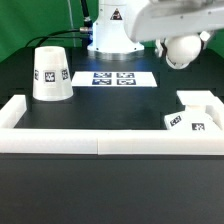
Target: Assemble lamp
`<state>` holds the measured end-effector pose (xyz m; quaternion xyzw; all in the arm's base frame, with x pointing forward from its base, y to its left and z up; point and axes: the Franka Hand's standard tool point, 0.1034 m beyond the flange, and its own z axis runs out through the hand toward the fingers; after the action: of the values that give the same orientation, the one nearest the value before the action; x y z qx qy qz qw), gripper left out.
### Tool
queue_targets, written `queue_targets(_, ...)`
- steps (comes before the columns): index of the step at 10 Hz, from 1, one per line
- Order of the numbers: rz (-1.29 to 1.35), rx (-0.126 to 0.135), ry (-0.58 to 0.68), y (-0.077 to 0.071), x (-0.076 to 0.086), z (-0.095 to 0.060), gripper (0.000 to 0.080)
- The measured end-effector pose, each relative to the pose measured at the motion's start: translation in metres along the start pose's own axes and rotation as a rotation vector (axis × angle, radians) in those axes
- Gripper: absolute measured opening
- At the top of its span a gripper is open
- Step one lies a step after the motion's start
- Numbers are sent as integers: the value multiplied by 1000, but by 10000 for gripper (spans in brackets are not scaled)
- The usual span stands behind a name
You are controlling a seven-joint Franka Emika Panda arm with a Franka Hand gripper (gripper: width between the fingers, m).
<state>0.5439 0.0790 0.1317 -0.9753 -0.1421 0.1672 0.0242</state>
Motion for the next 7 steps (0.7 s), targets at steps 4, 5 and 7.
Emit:
queue_targets(4,-16,-54,293,3,15,-36,577)
queue_targets(5,-9,-63,364,5,16,-36,577)
queue_targets(7,-23,-75,399,8,16,-33,577)
